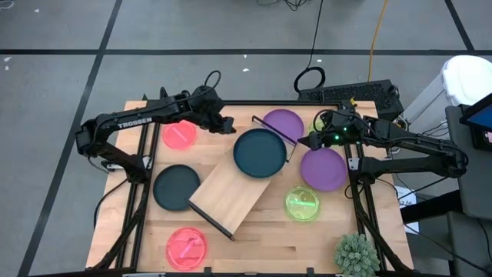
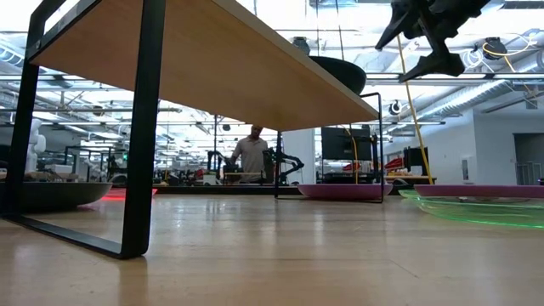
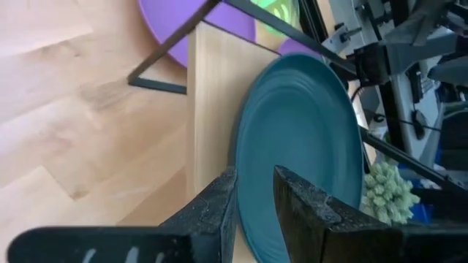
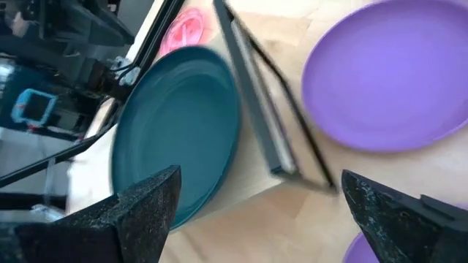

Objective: Place and stack plates onto a shelf
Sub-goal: Put the bottom green plate on the shelf

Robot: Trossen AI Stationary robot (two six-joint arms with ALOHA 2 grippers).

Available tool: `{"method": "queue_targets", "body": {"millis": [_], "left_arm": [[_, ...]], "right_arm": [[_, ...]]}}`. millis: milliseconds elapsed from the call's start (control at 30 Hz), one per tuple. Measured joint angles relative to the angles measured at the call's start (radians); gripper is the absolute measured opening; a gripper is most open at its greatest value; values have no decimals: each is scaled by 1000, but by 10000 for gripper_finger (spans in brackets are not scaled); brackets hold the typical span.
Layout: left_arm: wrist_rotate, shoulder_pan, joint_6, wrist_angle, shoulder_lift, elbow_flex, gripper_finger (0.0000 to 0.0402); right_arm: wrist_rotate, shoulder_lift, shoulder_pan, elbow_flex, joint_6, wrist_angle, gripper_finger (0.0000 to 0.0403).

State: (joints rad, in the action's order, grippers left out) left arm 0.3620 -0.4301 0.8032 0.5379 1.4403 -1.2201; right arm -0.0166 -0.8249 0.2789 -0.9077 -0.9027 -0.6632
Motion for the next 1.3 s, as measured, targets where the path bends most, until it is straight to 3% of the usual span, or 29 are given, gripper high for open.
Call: {"method": "queue_targets", "body": {"millis": [367,633,900,1033,1300], "left_arm": [[8,15,-34,20,0,0,95],[105,28,-66,64,-19,1,95],[119,106,-84,158,-115,3,95],[96,148,-88,190,-165,2,95],[-66,282,-97,253,-246,1,95]], "right_arm": [[-119,0,-64,0,-218,-73,356],[-118,0,-207,0,-464,-96,356],[-111,-17,-399,-1,-683,-103,356],[-110,-44,-491,-1,-757,-150,356],[-110,-105,-662,59,-925,-172,356]]}}
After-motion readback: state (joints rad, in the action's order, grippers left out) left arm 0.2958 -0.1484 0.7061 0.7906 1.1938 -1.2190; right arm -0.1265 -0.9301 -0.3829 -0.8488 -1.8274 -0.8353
